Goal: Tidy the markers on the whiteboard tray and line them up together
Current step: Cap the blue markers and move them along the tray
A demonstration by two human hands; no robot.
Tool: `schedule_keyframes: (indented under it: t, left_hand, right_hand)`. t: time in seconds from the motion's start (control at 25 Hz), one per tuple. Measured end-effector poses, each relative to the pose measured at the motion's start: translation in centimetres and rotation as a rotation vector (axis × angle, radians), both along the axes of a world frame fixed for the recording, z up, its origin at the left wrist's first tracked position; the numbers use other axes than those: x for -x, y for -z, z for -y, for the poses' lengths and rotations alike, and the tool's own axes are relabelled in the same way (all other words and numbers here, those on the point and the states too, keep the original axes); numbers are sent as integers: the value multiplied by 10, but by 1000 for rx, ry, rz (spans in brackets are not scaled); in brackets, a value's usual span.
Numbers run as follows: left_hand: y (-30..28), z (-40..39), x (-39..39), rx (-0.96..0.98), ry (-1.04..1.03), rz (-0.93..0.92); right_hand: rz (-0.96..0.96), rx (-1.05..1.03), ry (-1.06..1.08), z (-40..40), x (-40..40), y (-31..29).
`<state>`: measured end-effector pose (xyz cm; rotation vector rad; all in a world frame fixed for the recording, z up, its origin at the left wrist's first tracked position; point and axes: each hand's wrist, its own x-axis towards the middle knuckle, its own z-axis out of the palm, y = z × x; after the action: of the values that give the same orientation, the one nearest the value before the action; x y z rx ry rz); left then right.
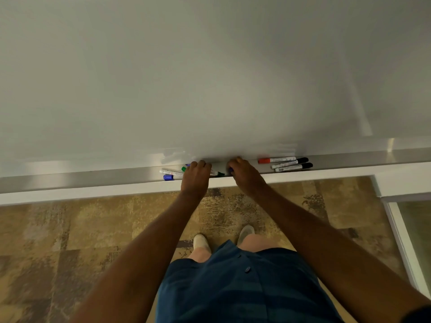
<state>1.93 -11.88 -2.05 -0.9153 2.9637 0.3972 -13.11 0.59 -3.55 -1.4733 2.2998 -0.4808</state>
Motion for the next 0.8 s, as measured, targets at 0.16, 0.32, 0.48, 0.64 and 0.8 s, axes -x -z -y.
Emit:
schedule_keyframes:
  t: [0.16,0.32,0.48,0.64,0.8]
  left_hand:
    - [-21,-6,7,-90,-78,-237]
    - [-51,-19,6,-714,-548,-623]
    - [-53,-26,-6,-1452,-968,-883]
    - [-50,-37,-12,-1610,-1037,-870]
    - [-48,-43,-13,-1620,-1050,-835]
  right_hand:
    - [325,171,331,-16,-1,-15]
    - [825,247,784,-36,-5,-42]
    - [1107,245,899,-51,-9,-60]
    - [1082,257,883,-56,-17,-65]
    - [1059,240,845,-59,-20,-65]
